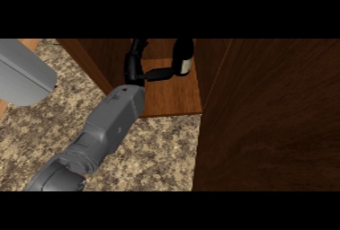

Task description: Pick up the wine, place it into the cabinet and close the cabinet

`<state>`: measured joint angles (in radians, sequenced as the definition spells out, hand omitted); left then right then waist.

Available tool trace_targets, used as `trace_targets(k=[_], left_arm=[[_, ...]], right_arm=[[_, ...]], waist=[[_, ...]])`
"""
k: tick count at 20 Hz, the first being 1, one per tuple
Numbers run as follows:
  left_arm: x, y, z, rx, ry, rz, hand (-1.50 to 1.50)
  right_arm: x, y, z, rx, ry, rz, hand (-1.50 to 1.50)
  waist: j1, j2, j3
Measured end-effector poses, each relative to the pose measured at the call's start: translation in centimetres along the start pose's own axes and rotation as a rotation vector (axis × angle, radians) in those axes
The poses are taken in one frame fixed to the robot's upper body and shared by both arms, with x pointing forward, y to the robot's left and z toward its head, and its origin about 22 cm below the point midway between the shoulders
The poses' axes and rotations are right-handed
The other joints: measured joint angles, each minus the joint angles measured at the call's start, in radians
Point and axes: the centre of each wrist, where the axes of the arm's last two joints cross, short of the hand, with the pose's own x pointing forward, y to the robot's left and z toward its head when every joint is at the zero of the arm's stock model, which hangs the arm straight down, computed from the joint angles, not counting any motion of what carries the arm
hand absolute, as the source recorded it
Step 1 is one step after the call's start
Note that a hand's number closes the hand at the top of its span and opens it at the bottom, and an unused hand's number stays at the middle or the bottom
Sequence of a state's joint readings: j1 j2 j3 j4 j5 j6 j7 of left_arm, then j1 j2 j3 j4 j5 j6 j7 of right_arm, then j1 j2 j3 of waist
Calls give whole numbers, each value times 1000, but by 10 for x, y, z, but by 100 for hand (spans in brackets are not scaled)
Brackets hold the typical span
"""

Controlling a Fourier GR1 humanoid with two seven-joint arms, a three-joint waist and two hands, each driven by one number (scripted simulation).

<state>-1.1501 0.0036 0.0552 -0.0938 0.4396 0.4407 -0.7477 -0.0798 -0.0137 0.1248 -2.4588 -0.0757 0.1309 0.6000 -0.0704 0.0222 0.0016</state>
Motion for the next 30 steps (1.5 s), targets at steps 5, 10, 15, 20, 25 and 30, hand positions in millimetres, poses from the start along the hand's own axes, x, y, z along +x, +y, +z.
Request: trace_targets(k=[5, 10, 15, 20, 25, 30], left_arm=[[-4, 4, 2, -7, -7, -54, -150], [-10, 5, 7, 15, -10, -72, -150], [-15, 8, 11, 29, -34, -49, -150], [-16, 9, 12, -4, -48, -23, -150], [-16, 9, 12, -41, -60, 10, -150], [-17, 9, 13, -86, -68, 28, -150]], right_arm=[[-2, 0, 1, 4, -5, 1, -150], [0, 1, -3, 15, -8, -2, -150], [0, 1, -1, 20, -8, 0, -150], [-1, 4, 0, 29, -5, -13, -150], [-1, 4, 0, 30, -2, -9, -150], [-3, 8, 2, 34, 2, -32, -150]], waist=[[-4, 2, 0], [-5, 5, -1], [-10, 5, -1], [-10, 5, -1], [-9, 5, -2], [-8, 4, -3]])
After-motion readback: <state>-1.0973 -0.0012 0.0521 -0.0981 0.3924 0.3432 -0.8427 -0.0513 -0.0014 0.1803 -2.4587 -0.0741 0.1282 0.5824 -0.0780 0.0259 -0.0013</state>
